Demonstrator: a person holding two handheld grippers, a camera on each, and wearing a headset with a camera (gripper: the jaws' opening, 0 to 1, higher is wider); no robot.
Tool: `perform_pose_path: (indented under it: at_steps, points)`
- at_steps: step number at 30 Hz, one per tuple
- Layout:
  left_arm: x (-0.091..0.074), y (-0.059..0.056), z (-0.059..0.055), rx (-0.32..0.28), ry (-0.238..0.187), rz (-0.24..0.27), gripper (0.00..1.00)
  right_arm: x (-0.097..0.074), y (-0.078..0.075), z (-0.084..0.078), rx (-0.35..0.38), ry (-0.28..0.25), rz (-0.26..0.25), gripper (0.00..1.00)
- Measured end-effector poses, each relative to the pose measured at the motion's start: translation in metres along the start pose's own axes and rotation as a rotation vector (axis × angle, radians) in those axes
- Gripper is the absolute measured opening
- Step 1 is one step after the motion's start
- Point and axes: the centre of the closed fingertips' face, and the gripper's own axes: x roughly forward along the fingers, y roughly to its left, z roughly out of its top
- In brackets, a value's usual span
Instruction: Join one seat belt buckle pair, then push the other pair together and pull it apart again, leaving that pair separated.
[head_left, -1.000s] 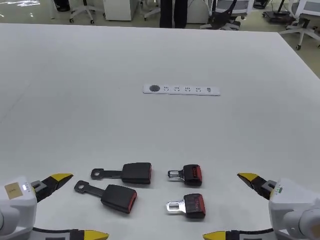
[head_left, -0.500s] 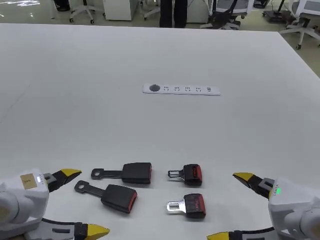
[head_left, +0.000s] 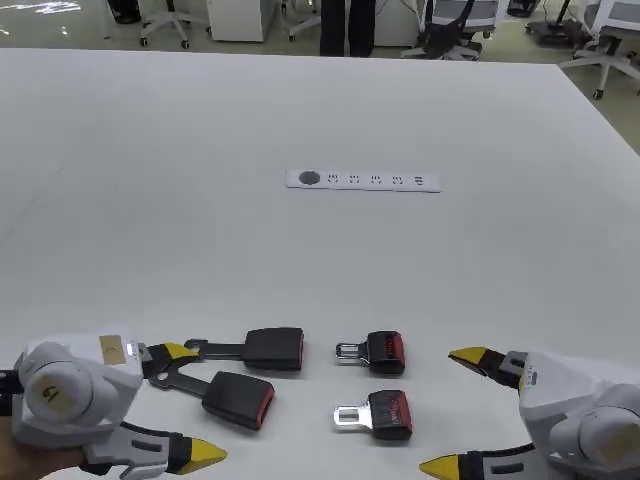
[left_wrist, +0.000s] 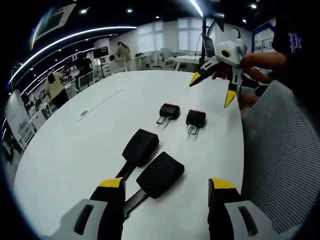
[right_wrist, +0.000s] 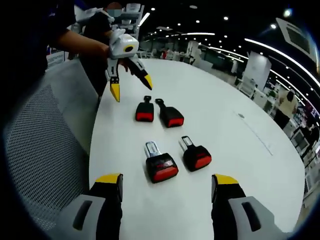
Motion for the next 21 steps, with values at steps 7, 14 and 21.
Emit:
perform_pose_path:
  at_steps: [7, 14, 21]
  points:
    - [0.014, 0.000, -0.005, 0.047, 0.060, -0.040, 0.63, 0.008, 0.004, -0.003, -0.035, 0.035, 0.037, 0.68]
    - [0.028, 0.002, -0.003, 0.090, 0.092, -0.080, 0.55, 0.018, 0.008, -0.006, -0.078, 0.061, 0.075, 0.62]
    - [0.040, 0.001, -0.005, 0.168, 0.143, -0.117, 0.51, 0.029, 0.006, -0.005, -0.103, 0.071, 0.093, 0.57]
